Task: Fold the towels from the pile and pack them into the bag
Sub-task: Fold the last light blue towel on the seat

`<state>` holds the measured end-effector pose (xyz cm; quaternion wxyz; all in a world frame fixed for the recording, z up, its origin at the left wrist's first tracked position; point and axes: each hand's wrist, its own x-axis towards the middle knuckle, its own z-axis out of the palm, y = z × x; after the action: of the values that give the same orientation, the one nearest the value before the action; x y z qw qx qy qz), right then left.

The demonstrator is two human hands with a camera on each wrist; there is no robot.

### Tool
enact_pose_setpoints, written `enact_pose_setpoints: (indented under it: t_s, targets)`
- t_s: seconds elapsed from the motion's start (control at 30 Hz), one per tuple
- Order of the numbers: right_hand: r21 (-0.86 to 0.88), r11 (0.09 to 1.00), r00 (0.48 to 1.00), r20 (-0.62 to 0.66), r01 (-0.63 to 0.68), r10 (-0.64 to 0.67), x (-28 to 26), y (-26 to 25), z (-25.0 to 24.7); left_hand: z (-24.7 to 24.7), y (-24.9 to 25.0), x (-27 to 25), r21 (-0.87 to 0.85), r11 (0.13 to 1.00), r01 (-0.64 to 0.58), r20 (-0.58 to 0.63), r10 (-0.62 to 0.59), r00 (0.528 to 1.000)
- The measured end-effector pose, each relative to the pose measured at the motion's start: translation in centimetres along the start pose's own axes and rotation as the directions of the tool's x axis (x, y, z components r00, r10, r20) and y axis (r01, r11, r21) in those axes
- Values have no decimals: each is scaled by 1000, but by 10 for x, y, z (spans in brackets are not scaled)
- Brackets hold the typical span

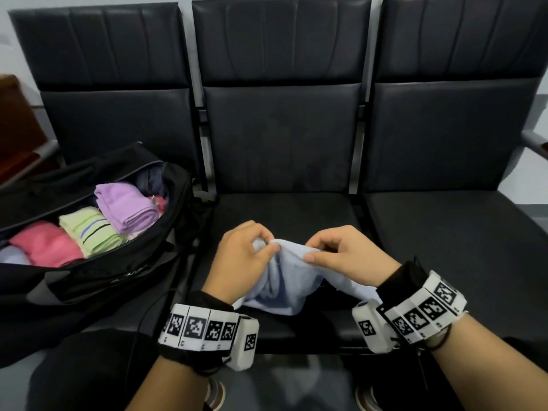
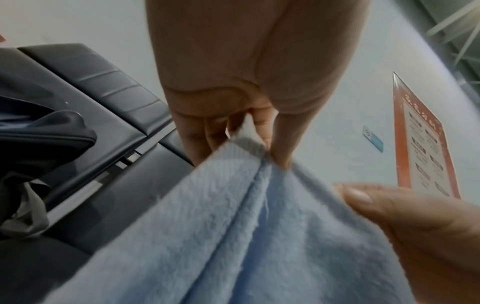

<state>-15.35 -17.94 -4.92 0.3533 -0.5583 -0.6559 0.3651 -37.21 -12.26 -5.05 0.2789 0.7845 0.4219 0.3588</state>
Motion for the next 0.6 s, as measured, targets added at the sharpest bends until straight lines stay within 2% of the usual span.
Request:
enact_pose_setpoints:
  t_s: [0.07, 0.13, 0.27, 0.4, 0.5, 0.6]
  targets:
    - [-34, 999, 1000, -2, 6, -6, -2, 7, -6, -8, -5, 1, -11, 1000, -1, -110, 0, 994]
    - [-97, 995, 1000, -14, 2, -4, -4, 16, -12, -20, -12, 4, -31, 999, 28, -251, -35, 967]
    - [-228, 973, 995, -95, -47, 26, -12, 37, -25, -50, -33, 9, -121, 984, 133, -475, -175, 862]
    - [-249, 961, 986, -142, -119, 85, -16, 52, -35, -67, -48, 10, -221, 956, 191, -596, -288, 750]
    - [-429, 885, 979, -168, -181, 118, -17, 62, -37, -77, -56, 11, -228, 948, 221, -661, -317, 680]
    - [-431, 858, 948, -267, -279, 174, -19, 70, -42, -88, -64, 13, -234, 943, 235, -711, -331, 620]
